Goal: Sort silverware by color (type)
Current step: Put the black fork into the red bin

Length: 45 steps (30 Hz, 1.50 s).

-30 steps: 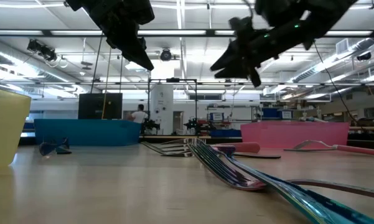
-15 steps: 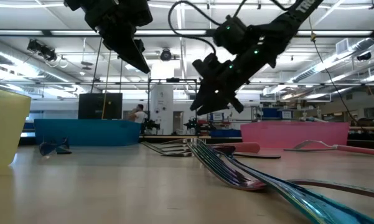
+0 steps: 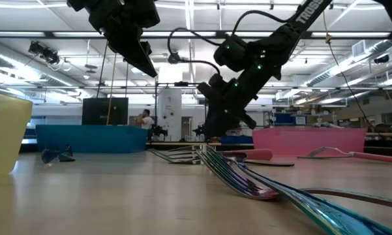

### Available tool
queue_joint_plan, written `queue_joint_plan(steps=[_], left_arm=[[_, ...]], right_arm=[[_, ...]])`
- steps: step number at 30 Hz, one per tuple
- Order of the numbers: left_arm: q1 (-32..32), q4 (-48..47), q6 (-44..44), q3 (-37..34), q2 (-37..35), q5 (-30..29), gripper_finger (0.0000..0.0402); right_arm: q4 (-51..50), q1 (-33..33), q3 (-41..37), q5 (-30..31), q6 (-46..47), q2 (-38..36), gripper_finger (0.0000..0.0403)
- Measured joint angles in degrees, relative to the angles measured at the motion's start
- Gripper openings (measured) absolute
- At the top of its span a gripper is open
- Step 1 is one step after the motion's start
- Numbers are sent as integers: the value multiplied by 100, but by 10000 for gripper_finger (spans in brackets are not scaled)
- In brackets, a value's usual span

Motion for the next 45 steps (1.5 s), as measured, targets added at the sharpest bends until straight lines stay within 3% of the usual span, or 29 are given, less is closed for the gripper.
queue_joint_plan(steps=[17,39,45], left_arm=[[2,42,2,0,7,0,137],[2,48,2,0,8,0,137],[2,46,2,0,9,0,137]], right_arm=[[-51,78,9,592,275,85,133],[-16,743,9,1679,211,85,133],[198,626,7,1776,219,85,133]])
